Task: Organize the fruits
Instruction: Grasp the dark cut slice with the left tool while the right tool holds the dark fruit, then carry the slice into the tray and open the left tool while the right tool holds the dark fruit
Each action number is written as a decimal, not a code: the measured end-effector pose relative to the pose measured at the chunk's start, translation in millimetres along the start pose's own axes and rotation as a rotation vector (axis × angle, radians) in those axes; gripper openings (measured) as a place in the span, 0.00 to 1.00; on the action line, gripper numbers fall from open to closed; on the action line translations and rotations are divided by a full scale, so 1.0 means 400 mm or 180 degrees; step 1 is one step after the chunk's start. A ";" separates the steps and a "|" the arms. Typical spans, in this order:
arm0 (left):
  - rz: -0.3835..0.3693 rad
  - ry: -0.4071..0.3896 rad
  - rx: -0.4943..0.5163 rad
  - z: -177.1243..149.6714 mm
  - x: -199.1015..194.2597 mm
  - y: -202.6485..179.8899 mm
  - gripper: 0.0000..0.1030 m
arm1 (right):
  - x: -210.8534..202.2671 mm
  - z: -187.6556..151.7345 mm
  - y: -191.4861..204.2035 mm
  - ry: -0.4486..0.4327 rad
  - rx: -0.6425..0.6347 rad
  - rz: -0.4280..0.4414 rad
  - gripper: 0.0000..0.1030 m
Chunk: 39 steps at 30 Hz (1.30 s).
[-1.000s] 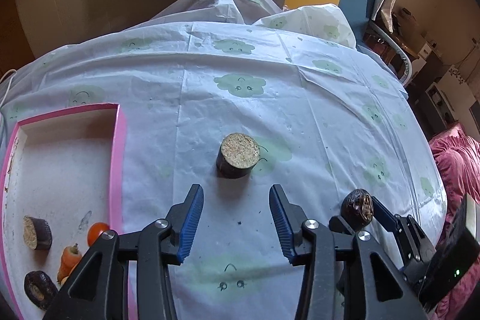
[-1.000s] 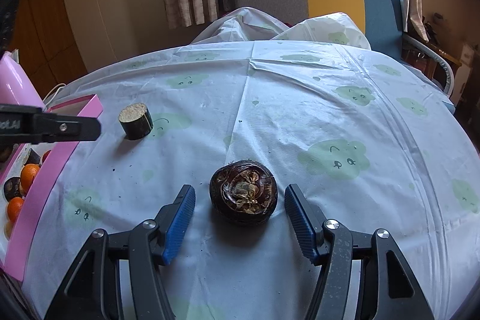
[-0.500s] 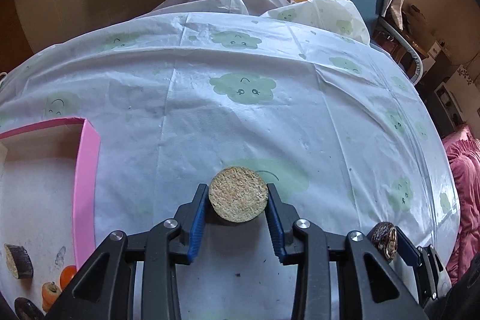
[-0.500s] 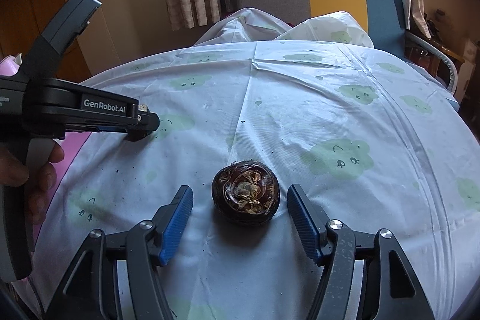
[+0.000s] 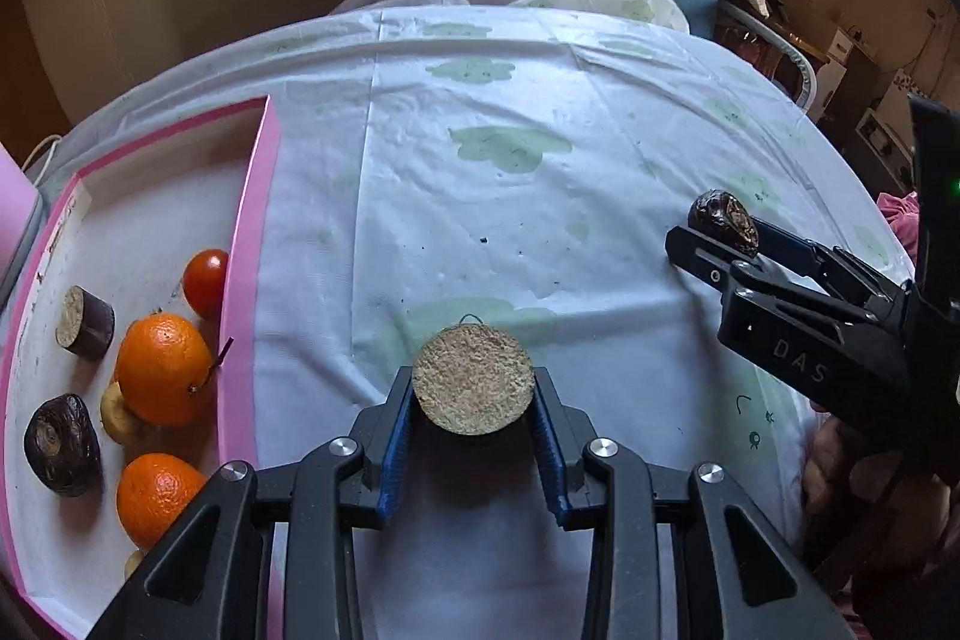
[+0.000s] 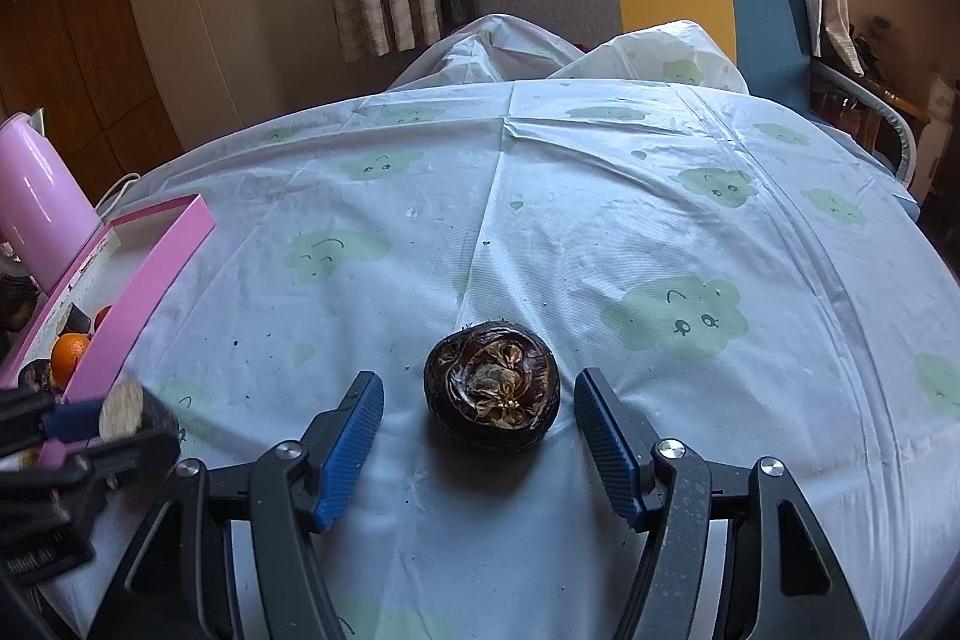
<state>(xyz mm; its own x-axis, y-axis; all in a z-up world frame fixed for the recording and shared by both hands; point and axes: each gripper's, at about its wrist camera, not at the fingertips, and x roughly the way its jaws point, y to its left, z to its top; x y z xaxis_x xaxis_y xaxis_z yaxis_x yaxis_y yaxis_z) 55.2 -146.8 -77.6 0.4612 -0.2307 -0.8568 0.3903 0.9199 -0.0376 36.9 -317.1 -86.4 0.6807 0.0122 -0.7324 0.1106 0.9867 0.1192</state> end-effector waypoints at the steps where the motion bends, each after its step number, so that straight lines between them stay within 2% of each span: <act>1: 0.0011 -0.0022 0.0010 -0.003 0.001 -0.002 0.35 | 0.000 0.001 -0.002 0.0003 0.0005 0.0014 0.67; 7: -0.0102 -0.0142 -0.0022 -0.010 0.001 0.010 0.35 | -0.004 0.003 -0.020 0.0005 0.0122 0.0175 0.69; 11: -0.0134 -0.0167 -0.0040 -0.011 0.004 0.012 0.35 | -0.004 0.009 -0.019 0.0040 0.0130 0.0166 0.68; 14: -0.0163 -0.0181 -0.0059 -0.014 0.002 0.015 0.35 | -0.007 0.020 -0.013 0.0110 0.0117 0.0034 0.59; 15: -0.0172 -0.0175 -0.0063 -0.013 0.002 0.016 0.35 | -0.006 0.024 -0.011 0.0129 0.0106 -0.0027 0.47; 16: -0.0183 -0.0169 -0.0075 -0.012 0.002 0.018 0.35 | -0.005 0.026 -0.009 0.0143 0.0081 -0.0078 0.42; 24: -0.0188 -0.0206 -0.0059 -0.018 -0.001 0.020 0.35 | 0.004 0.015 0.037 0.0127 -0.0215 -0.0453 0.43; 30: -0.0137 -0.0221 -0.0064 -0.019 -0.002 0.014 0.35 | 0.003 0.011 0.022 0.0108 -0.0128 -0.0355 0.44; 39: -0.0037 -0.0208 -0.0028 -0.018 -0.003 0.002 0.35 | 0.005 0.009 0.023 0.0081 -0.0128 -0.0361 0.44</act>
<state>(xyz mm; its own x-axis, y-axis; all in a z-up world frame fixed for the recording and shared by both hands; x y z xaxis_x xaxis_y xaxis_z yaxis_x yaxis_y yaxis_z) 49.4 -143.6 -80.4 0.5079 -0.2613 -0.8208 0.3890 0.9198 -0.0521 41.8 -308.7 -84.6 0.6470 -0.0962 -0.7564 0.1563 0.9877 0.0081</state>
